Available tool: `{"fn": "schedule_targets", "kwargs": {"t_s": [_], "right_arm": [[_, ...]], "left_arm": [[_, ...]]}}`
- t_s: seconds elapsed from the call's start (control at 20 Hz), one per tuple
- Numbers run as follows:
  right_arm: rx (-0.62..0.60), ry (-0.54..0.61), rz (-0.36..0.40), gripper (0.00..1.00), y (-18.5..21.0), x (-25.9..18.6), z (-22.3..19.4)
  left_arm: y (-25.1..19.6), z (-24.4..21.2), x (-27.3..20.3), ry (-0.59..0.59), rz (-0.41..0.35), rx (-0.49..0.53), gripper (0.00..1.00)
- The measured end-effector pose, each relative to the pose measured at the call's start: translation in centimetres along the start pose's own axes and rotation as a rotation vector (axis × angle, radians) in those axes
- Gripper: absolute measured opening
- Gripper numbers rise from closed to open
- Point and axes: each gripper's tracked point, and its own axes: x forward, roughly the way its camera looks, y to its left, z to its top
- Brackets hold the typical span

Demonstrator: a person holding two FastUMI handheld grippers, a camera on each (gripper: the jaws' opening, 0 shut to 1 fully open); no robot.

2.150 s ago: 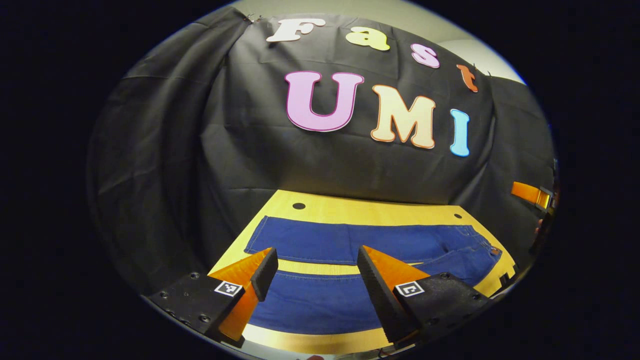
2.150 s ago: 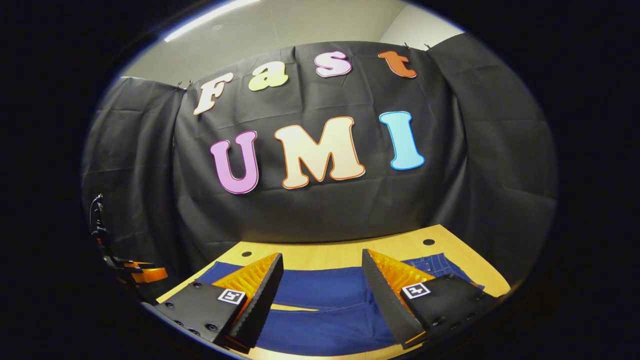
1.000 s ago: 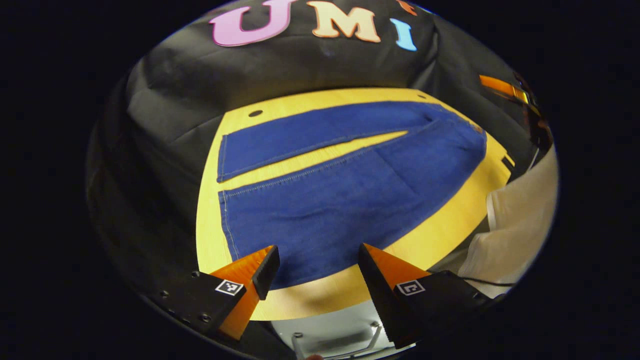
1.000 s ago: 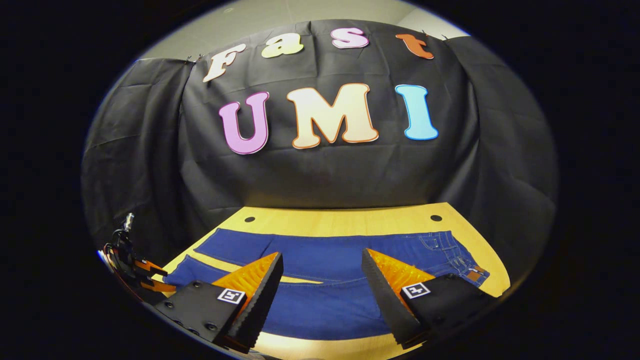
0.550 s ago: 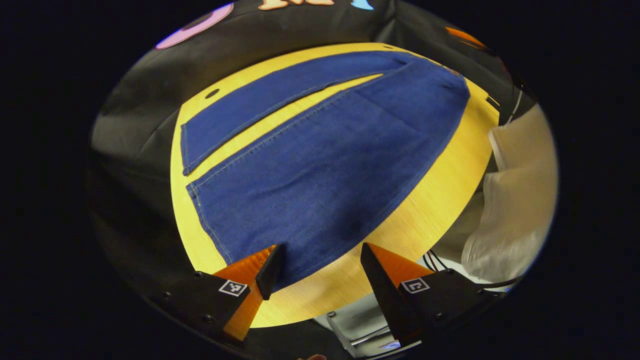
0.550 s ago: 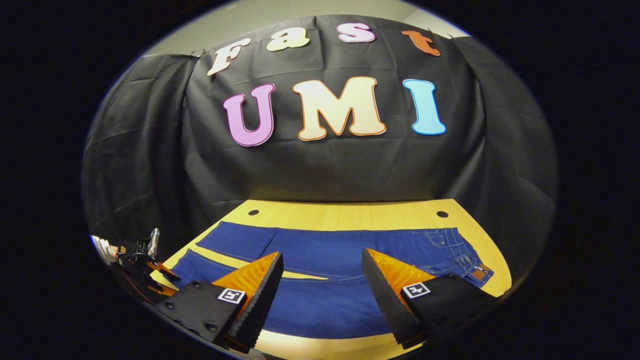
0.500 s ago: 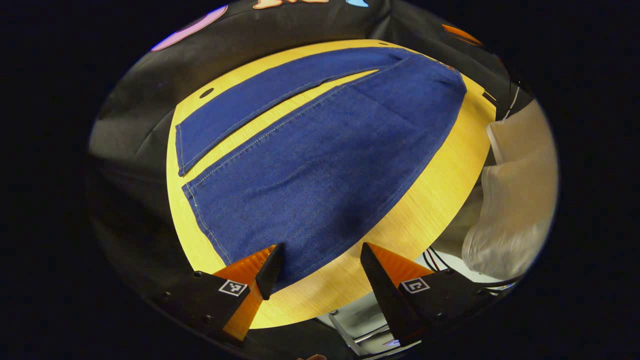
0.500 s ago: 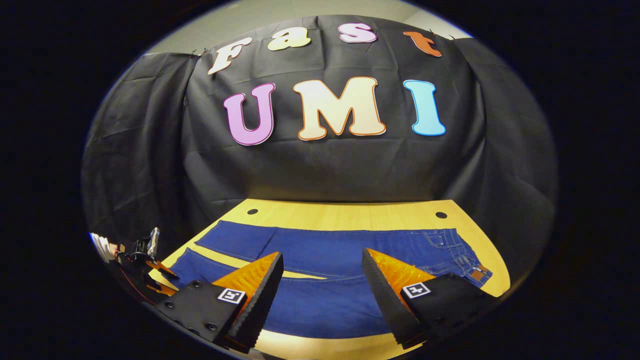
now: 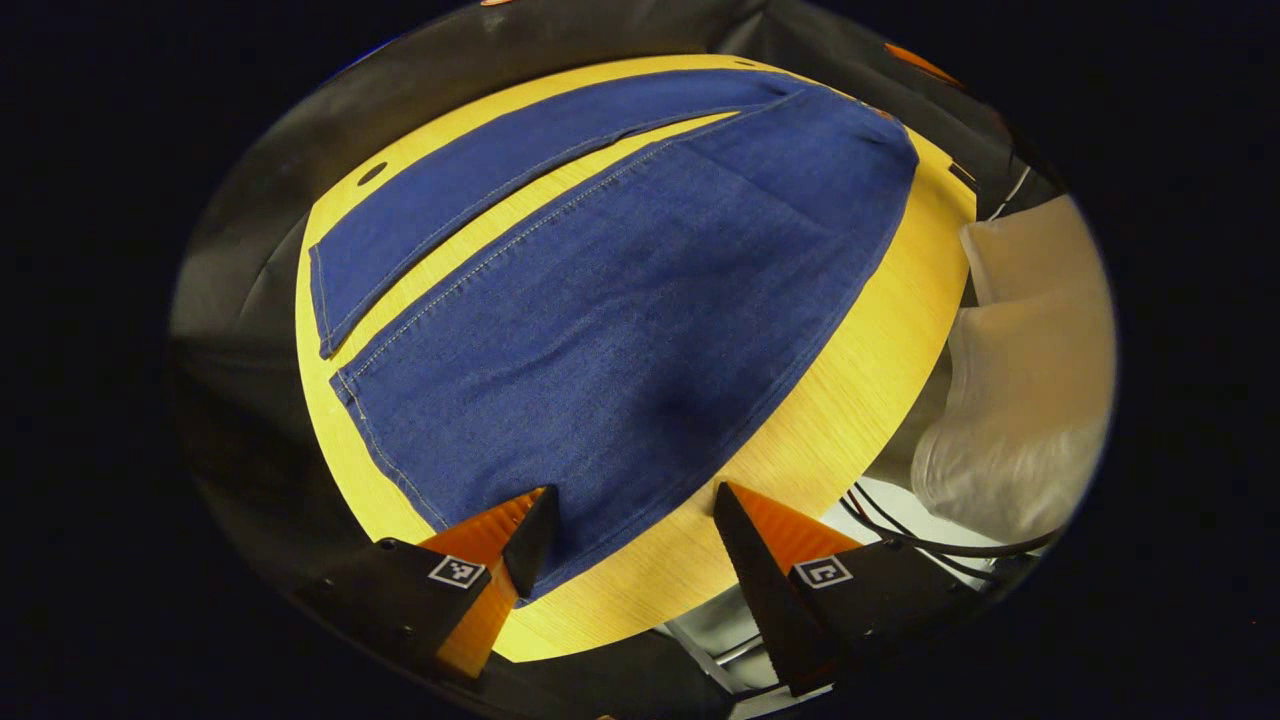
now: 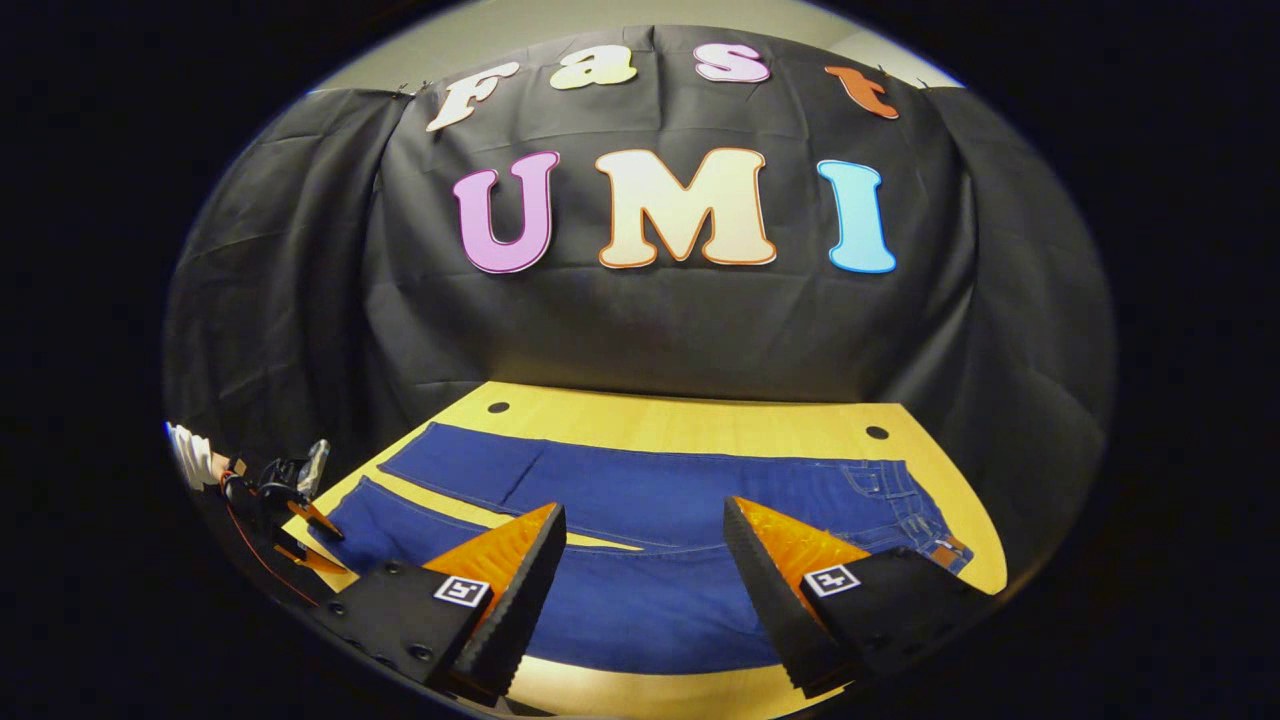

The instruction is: Grasp the waist and the cuffs of the jeans and fold them to make the two legs overlap; first hold the waist and fold one-third of the jeans toward the cuffs, then hold the cuffs and fold the remaining one-third in the same direction to finish folding.

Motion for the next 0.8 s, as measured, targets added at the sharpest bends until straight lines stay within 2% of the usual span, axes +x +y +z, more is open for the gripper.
{"fn": "schedule_targets", "kwargs": {"t_s": [0.15,0.3,0.35,0.4,0.55,0.6,0.8], "right_arm": [[0.017,0.007,0.020,0.98,0.5,0.4,-0.3],[0.026,0.004,0.026,0.98,0.4,0.7,-0.1],[0.035,0.005,0.028,0.98,0.3,0.9,-0.2],[0.044,0.007,0.030,0.98,0.2,0.9,-0.2],[0.055,0.014,0.035,0.98,0.3,0.9,-0.4],[0.054,0.014,0.039,0.98,0.3,0.9,-0.3],[0.064,0.033,0.058,0.98,0.6,0.3,-1.3]], "left_arm": [[0.0,0.1,0.2,-0.008,0.002,0.009,0.90],[-0.9,0.4,0.5,-0.055,0.021,0.054,0.41],[-1.3,0.4,0.4,-0.069,0.023,0.057,0.36],[-1.5,0.4,0.4,-0.074,0.025,0.041,0.24],[-1.0,0.3,0.4,-0.078,0.010,-0.038,0.13],[-1.1,0.5,0.4,-0.085,-0.001,-0.056,0.05],[-1.6,0.5,0.4,-0.081,-0.057,-0.135,0.00]]}}
